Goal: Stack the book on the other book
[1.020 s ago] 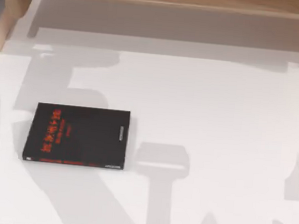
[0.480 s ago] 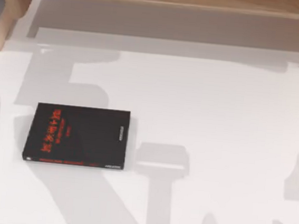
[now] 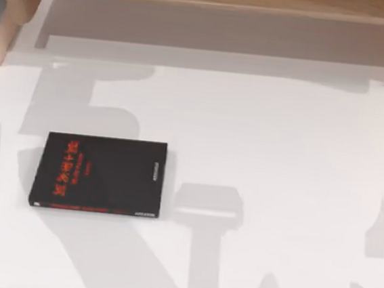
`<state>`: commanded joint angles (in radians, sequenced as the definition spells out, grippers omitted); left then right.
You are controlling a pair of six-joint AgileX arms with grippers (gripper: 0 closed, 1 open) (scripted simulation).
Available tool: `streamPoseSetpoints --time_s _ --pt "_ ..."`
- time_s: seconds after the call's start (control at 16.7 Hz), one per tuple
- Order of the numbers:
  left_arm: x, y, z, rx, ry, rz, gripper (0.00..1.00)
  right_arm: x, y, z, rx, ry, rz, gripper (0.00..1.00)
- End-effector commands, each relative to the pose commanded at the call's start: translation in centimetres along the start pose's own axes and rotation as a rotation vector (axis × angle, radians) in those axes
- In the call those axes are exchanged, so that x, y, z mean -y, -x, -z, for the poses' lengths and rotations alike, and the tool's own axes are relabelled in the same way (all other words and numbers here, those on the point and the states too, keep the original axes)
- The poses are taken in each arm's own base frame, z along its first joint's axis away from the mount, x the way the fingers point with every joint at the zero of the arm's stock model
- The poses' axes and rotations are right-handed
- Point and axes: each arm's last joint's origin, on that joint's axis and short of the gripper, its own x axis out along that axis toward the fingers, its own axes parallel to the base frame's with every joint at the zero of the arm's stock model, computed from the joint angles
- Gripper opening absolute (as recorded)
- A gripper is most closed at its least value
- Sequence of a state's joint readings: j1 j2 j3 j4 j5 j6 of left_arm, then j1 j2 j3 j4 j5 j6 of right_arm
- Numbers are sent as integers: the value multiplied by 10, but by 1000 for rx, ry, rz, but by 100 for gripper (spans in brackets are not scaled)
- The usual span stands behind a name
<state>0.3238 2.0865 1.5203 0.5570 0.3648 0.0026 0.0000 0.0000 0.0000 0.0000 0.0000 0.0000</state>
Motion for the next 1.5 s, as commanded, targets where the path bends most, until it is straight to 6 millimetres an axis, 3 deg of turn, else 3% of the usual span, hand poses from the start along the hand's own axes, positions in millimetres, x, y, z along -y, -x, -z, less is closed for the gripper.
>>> streamPoseSetpoints --time_s 0.12,0.18,1.26,1.38,1.5 --pt "0 0 0 0 0 0 2 0 0 0 0 0 0 100" --pt "0 0 0 0 0 0 0 0 0 0 0 0 0 100" --pt "1 9 -10 2 -4 1 0 0 0 0 0 0 0 100" --pt "5 14 -17 11 -28 -21 0 0 0 0 0 0 0 100" --pt "17 24 -41 56 -89 -73 0 0 0 0 0 0 0 100"
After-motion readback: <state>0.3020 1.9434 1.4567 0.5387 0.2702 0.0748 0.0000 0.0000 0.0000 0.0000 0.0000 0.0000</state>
